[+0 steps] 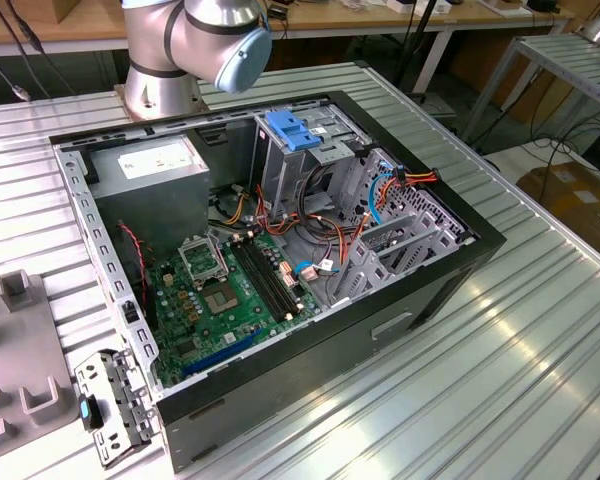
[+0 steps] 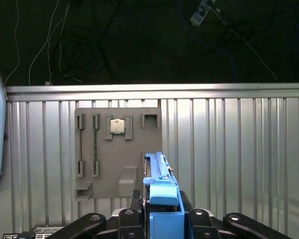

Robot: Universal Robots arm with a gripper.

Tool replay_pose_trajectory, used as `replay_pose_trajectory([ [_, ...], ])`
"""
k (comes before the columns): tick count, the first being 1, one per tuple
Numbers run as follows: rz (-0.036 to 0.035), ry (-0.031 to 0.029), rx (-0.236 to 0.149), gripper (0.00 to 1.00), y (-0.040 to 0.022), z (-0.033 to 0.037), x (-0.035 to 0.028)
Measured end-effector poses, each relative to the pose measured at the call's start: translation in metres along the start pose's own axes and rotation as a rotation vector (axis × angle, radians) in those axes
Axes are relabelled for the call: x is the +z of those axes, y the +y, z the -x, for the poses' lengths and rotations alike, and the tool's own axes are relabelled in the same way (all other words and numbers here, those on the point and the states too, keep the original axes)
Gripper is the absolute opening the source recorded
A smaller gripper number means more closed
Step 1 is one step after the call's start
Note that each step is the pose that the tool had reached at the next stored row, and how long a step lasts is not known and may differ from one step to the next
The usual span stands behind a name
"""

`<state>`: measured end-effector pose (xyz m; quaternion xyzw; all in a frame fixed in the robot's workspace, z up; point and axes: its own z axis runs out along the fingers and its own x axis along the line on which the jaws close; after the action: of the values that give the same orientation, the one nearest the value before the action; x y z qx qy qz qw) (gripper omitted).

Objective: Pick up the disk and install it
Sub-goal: 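Pick up the disk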

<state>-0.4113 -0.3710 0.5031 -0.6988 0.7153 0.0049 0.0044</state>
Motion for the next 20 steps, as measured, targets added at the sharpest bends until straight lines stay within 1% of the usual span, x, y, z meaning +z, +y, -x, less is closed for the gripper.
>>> replay_pose_trajectory([
  [7,0.0001,0.0000,0.000,0.37,-0.0125,0.0003,0.0000],
  [9,0.0000,0.0000,0.000,0.37,-0.0147,0.0003,0.0000],
  [12,0.0001,0.0000,0.000,0.37,-0.0223,0.0005,0.0000],
  [20,0.0001,0.0000,0.000,0.37,-0.0360,0.0008,0.0000],
])
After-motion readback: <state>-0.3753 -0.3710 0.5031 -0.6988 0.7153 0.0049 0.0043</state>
